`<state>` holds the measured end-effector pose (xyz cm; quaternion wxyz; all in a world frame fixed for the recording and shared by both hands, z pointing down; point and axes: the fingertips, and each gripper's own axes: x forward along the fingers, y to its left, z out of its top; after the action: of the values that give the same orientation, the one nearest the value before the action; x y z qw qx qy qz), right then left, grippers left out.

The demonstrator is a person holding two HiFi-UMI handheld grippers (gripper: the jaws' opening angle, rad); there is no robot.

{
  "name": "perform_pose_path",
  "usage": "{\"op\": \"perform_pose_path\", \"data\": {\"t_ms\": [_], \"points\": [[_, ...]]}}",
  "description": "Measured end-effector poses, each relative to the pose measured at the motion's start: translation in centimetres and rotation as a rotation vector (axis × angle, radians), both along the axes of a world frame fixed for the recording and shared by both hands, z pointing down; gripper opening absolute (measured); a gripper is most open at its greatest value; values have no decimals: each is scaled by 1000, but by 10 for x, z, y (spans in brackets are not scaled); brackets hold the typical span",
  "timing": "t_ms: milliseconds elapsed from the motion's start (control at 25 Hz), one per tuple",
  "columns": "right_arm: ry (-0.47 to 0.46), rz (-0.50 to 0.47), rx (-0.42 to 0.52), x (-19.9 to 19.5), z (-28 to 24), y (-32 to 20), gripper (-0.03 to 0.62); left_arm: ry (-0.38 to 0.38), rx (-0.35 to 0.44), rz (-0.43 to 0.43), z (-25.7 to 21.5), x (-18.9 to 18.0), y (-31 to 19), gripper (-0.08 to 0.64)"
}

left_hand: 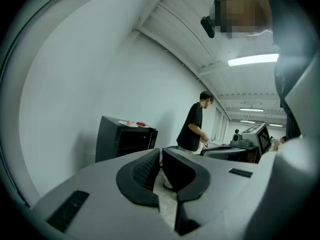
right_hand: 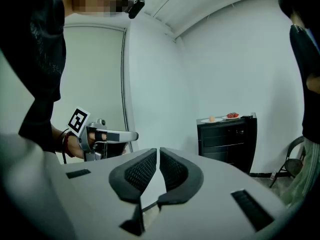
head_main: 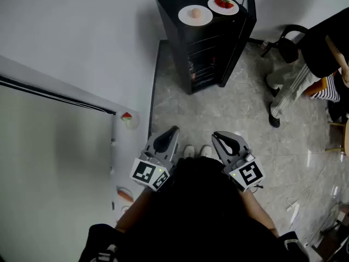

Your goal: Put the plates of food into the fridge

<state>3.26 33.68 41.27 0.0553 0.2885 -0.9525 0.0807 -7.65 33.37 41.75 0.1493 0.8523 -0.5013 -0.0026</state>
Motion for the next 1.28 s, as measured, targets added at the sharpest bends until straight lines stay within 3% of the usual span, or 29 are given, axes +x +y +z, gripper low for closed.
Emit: {"op": "perform_pose_path", "data": {"t_ms": [400, 720, 920, 1280], "points": [[2, 4, -6, 16, 4, -7, 37, -8, -2, -4, -2, 12, -9, 35], [-116, 17, -26, 41, 3, -23, 37, -14, -8, -46, -1, 23, -20, 35], [-90, -15, -57, 55, 21, -29, 37, -19, -2, -76, 0, 31, -21, 35], [-124, -24, -67, 71, 25, -41, 37, -19, 11, -73, -4, 42, -31, 35]]}}
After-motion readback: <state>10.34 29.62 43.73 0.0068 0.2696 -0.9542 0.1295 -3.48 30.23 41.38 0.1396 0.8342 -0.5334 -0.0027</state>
